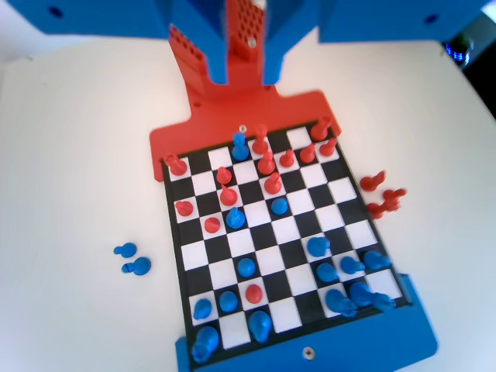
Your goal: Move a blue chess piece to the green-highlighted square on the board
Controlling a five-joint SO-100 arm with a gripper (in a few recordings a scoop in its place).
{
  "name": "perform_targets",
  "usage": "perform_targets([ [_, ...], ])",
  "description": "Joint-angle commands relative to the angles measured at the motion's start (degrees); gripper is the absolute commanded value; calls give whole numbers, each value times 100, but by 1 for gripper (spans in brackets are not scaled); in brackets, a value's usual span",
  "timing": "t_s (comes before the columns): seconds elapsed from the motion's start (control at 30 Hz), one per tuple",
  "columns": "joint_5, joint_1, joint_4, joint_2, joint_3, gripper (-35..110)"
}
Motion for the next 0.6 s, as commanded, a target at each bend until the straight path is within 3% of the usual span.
perform_targets([
  [0.0,-360,62,193,1397,299,3],
  [0.57,-1143,132,826,3718,1485,1],
])
